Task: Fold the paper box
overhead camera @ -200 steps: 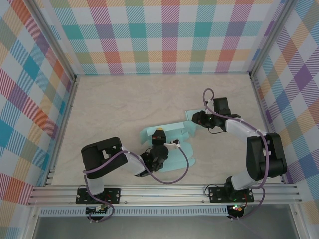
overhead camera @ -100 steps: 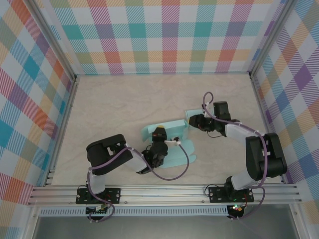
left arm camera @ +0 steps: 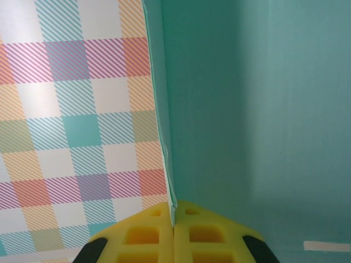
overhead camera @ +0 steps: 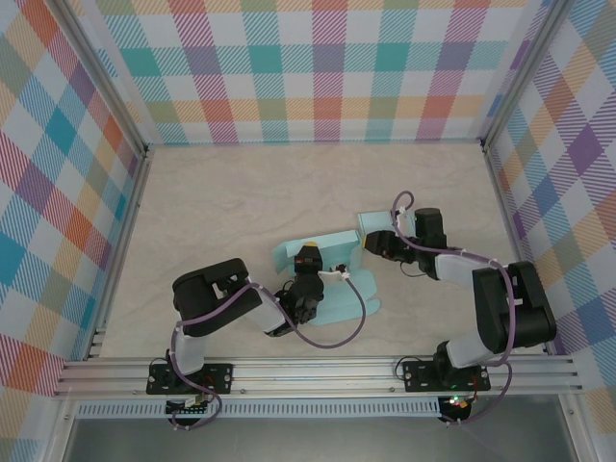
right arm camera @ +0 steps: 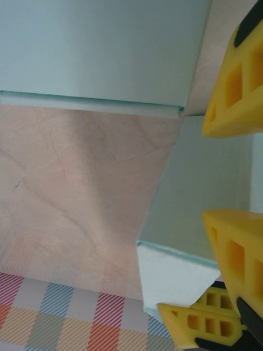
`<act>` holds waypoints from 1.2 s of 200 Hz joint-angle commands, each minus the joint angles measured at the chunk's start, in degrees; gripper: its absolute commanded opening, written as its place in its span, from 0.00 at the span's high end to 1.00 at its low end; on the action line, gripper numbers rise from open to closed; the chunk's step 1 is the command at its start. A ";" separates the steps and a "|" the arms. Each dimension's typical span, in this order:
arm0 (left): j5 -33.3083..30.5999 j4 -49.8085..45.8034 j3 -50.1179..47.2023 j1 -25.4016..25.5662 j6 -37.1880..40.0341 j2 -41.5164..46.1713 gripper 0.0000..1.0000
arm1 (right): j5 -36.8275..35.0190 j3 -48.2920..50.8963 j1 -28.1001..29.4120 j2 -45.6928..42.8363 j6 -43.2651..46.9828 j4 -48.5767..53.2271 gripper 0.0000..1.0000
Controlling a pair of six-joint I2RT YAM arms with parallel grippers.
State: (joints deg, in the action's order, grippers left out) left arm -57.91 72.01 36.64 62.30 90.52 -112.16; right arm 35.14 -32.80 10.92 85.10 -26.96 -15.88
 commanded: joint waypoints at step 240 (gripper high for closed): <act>1.58 -2.34 0.44 -0.60 2.52 -1.68 0.98 | -8.17 6.07 8.46 -1.82 8.94 -9.54 0.53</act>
State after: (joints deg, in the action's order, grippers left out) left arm -59.24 72.42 37.30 61.60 91.44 -113.19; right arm 24.58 -28.32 18.15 83.57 -20.03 -25.32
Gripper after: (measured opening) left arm 0.049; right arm 0.467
